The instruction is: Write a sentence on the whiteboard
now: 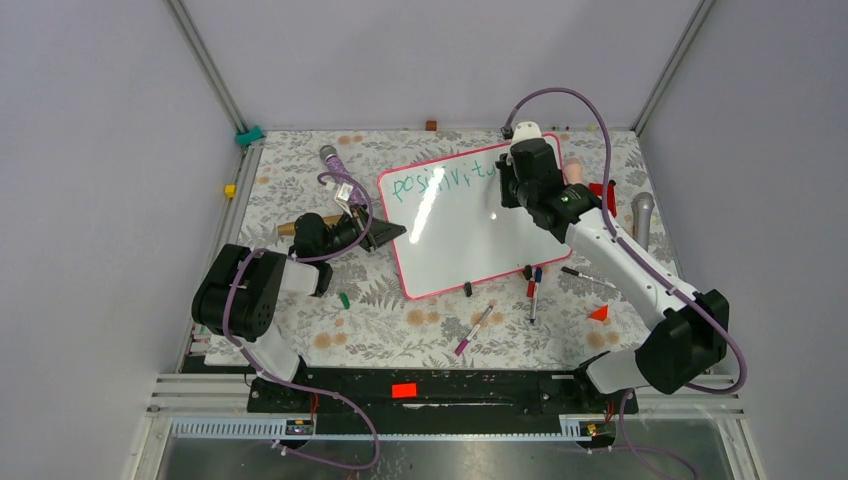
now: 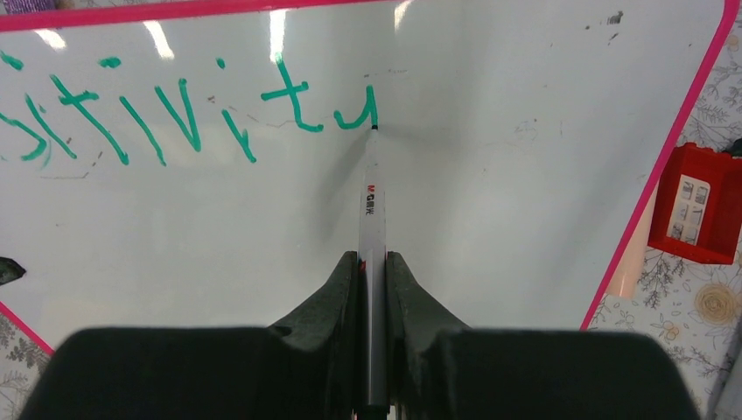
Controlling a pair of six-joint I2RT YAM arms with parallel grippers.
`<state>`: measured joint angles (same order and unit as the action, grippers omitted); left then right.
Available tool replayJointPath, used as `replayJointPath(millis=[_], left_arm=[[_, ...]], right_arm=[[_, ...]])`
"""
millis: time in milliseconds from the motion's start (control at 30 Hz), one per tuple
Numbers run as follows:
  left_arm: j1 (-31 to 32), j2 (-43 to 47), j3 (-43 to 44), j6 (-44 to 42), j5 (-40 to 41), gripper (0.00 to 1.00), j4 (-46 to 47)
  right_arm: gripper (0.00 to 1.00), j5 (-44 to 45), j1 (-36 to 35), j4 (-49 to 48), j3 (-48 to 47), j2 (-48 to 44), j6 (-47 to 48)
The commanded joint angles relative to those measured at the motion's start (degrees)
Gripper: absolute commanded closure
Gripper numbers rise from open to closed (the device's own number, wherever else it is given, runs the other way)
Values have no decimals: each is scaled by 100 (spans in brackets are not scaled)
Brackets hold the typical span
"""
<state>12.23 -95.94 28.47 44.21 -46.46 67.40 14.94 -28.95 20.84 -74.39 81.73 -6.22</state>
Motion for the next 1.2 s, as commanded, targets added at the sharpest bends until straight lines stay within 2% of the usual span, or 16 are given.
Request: replayJointPath(millis=[0,633,1000,1167], left_arm=[[34,8,-166,-662,258,100,-515],[30,10,-154,-659,242,100,-547],[34,14,-155,-650,232,100,-543],[33,13,-145,-659,244,100,-555]], right_arm=[[100,-173,47,113,216,-260,1],[100,-749,52,-57,272,-367,-221],[100,-697,47,-535,507,-1077,-266],[100,-1096,47,-927,702,-1216,-320]])
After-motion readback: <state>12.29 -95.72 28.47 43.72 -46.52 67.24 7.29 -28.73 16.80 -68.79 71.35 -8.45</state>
